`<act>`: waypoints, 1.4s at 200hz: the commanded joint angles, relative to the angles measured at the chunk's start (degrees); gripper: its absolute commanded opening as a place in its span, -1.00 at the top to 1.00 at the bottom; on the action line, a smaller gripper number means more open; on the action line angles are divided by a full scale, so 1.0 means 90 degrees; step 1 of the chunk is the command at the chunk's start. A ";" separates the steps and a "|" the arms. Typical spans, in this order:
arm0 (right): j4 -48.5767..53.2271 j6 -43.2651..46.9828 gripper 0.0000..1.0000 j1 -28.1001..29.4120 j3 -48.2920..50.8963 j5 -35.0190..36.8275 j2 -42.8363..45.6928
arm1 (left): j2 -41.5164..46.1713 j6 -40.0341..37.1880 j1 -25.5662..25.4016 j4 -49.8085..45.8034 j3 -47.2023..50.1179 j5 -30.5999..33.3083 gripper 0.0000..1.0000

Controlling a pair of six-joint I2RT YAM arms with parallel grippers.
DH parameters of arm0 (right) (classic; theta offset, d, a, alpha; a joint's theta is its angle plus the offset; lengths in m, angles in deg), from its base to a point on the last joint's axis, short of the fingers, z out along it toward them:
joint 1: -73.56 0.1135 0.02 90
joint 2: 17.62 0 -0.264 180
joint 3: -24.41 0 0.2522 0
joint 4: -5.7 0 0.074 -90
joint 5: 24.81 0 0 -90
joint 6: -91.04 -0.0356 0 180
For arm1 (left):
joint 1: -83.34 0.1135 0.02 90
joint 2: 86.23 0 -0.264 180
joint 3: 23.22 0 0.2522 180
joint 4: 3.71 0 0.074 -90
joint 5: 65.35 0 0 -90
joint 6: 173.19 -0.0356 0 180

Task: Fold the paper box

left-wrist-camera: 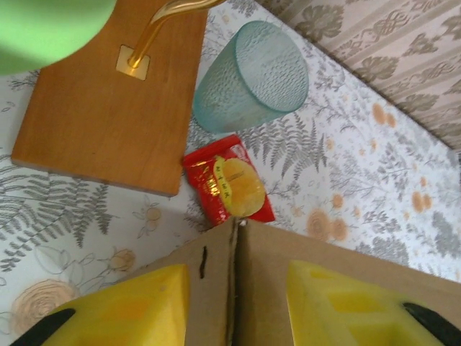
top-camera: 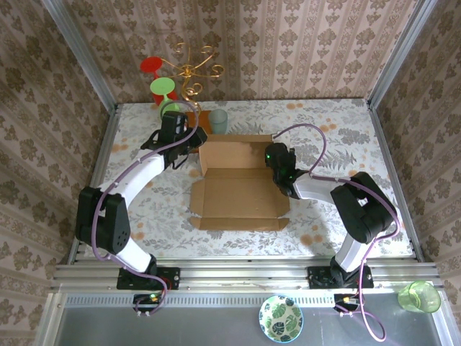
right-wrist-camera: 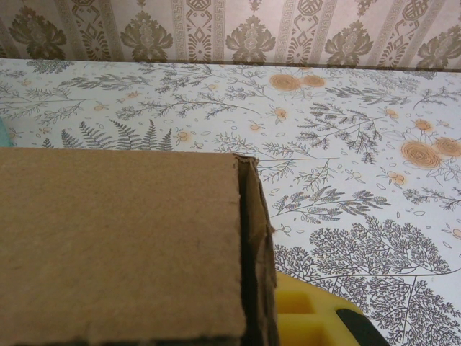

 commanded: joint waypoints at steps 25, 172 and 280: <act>0.0111 -0.0027 1.00 0.0056 -0.0023 0.0181 -0.0160 | 0.0043 -0.0156 -0.0053 -0.0030 0.0078 -0.0140 0.10; 0.0347 -0.0179 1.00 0.0057 -0.0066 0.0269 -0.0064 | 0.0645 -0.0148 -0.0101 0.0136 0.0553 0.0331 0.00; 0.2190 -0.1632 1.00 -0.0265 -0.0211 0.0748 0.0495 | 0.2525 -0.0321 -0.0108 -0.0521 0.1653 0.0699 0.06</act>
